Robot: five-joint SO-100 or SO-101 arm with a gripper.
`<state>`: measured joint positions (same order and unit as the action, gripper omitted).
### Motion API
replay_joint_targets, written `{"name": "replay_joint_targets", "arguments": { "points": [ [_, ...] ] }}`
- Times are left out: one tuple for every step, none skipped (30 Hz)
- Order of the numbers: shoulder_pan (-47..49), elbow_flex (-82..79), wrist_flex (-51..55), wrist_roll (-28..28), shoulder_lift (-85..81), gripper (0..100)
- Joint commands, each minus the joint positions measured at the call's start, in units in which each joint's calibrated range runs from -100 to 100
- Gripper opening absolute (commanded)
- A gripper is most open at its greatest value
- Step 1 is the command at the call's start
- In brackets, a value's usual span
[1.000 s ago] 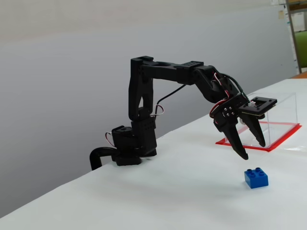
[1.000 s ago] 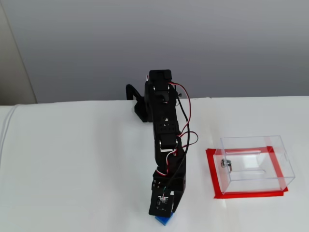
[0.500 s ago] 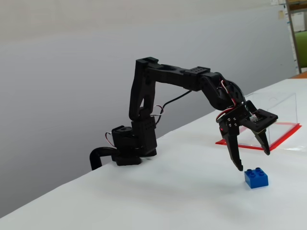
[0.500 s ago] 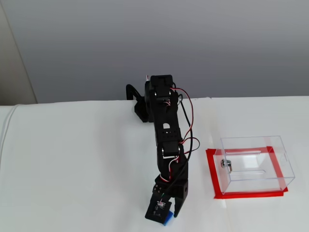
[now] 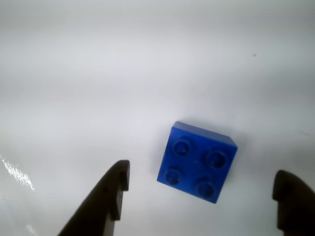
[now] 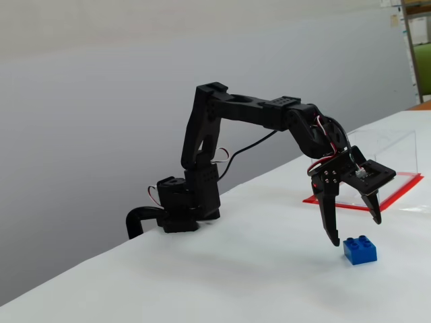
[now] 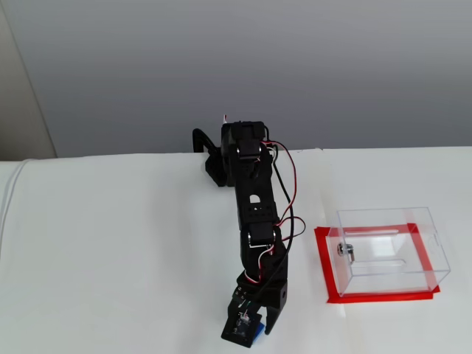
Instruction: Pick the blue lego brick and place it into the transparent box
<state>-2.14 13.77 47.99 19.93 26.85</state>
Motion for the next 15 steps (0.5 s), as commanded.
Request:
{"name": "replay_joint_targets", "arguments": {
  "points": [
    [-0.93,3.50,0.14,0.21,0.35,32],
    [-0.93,3.50,0.14,0.21,0.77,32],
    [-0.93,3.59,0.14,0.21,1.02,32],
    [-0.93,3.59,0.14,0.21,1.28,32],
    [-0.93,3.59,0.14,0.21,1.62,32],
    [-0.93,3.59,0.14,0.21,1.87,32],
    [-0.93,3.59,0.14,0.21,2.21,32],
    [-0.93,3.59,0.14,0.21,2.55,32],
    [-0.93,3.59,0.14,0.21,2.81,32],
    [-0.93,3.59,0.14,0.21,2.98,32],
    [-0.93,3.59,0.14,0.21,3.15,32],
    [-0.93,3.59,0.14,0.21,3.32,32],
    [-0.93,3.59,0.06,0.21,3.49,32],
    [-0.93,3.59,-0.03,0.21,3.74,32],
    [-0.93,3.59,-0.12,0.21,3.91,32]
  ]
}}
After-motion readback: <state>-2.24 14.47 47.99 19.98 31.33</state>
